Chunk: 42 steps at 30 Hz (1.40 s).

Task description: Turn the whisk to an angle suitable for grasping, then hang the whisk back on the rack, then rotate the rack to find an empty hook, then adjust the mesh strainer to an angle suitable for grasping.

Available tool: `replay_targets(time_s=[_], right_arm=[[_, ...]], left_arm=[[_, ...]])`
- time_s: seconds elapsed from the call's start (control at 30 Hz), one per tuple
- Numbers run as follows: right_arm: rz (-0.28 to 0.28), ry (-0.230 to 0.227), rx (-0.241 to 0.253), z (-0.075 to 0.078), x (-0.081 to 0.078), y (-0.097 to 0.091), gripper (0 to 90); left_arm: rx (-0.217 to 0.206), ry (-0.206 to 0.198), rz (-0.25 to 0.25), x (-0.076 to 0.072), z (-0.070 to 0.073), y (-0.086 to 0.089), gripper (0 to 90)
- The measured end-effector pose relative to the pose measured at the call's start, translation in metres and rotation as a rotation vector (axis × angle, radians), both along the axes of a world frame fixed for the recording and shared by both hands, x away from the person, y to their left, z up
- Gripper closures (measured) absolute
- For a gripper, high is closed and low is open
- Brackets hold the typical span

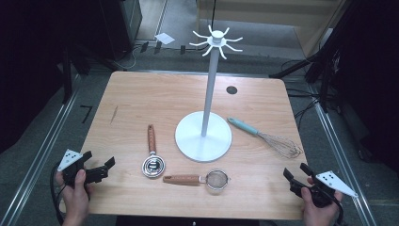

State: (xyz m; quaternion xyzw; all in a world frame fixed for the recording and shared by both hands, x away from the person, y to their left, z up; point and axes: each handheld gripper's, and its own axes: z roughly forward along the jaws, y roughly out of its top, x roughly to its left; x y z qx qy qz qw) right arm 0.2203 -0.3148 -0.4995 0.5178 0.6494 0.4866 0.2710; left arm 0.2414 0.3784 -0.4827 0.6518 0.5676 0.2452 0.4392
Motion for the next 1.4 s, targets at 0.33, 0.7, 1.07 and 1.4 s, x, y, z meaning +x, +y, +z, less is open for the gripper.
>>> replay_targets(time_s=[0.33,0.7,1.07,1.4], right_arm=[[0.146,0.072,-0.216,0.036,0.025,0.021,44.5],[0.336,0.205,-0.498,0.060,0.069,0.053,41.3],[0.470,0.323,-0.634,0.078,0.125,0.086,49.6],[0.514,0.450,-0.702,0.074,0.165,0.098,49.6]], left_arm=[[0.000,-0.012,0.004,-0.002,0.000,0.000,0.0],[-0.001,-0.011,0.007,-0.002,0.000,0.000,0.0],[-0.002,-0.012,0.000,-0.002,0.000,0.000,0.0],[-0.001,-0.007,-0.002,-0.001,0.000,0.000,0.0]])
